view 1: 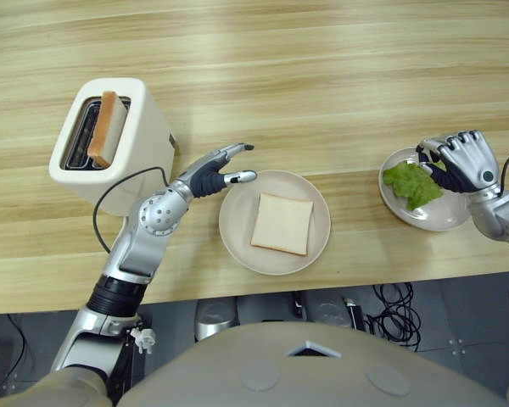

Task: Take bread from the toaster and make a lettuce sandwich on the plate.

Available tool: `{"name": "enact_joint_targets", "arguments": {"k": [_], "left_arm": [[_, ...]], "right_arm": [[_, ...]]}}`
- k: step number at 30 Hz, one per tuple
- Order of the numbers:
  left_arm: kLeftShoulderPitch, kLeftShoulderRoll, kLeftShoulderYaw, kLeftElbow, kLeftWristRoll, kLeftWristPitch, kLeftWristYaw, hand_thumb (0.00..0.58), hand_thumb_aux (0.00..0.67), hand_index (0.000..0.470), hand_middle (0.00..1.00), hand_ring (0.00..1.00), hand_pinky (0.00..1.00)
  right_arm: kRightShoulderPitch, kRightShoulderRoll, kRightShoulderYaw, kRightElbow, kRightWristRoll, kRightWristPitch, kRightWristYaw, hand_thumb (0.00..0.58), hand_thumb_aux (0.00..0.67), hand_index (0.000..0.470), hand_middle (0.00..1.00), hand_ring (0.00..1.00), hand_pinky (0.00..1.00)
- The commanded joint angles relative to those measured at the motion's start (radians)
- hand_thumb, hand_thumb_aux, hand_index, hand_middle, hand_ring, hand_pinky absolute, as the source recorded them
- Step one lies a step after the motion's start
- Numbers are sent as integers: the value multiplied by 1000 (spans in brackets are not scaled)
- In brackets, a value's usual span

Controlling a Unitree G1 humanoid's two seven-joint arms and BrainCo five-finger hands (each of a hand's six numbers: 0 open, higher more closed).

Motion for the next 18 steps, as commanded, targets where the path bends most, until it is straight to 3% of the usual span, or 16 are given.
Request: {"name": "enact_joint_targets", "arguments": {"k": [1, 5, 12, 13, 14, 15, 18], "left_arm": [[-4, -9, -5, 35, 0, -6, 12, 0, 0, 0, 0, 0, 0], [-5, -14, -10, 48, 5, -14, 20, 0, 0, 0, 0, 0, 0], [4, -16, -3, 54, 11, -19, 30, 0, 0, 0, 0, 0, 0], [5, -16, -2, 53, 12, -19, 31, 0, 0, 0, 0, 0, 0], [6, -16, -2, 52, 12, -19, 32, 0, 0, 0, 0, 0, 0], [7, -16, -2, 50, 12, -19, 31, 0, 0, 0, 0, 0, 0], [8, -15, -4, 48, 11, -20, 29, 0, 0, 0, 0, 0, 0]], "right_arm": [[-17, -12, -28, -74, 8, -19, 14, 580, 670, 460, 1000, 1000, 1000], [-17, -7, -29, -96, -9, -17, 41, 580, 670, 460, 1000, 1000, 1000], [12, 24, -33, 32, 12, -5, 91, 580, 670, 460, 1000, 1000, 1000], [15, 32, -28, 47, 8, 0, 101, 562, 552, 379, 835, 835, 835], [18, 39, -26, 54, 6, 2, 109, 562, 552, 379, 835, 835, 835], [23, 45, -26, 58, 7, 3, 116, 0, 0, 0, 0, 0, 0], [43, 57, -38, 66, 26, -10, 143, 0, 0, 0, 0, 0, 0]]}}
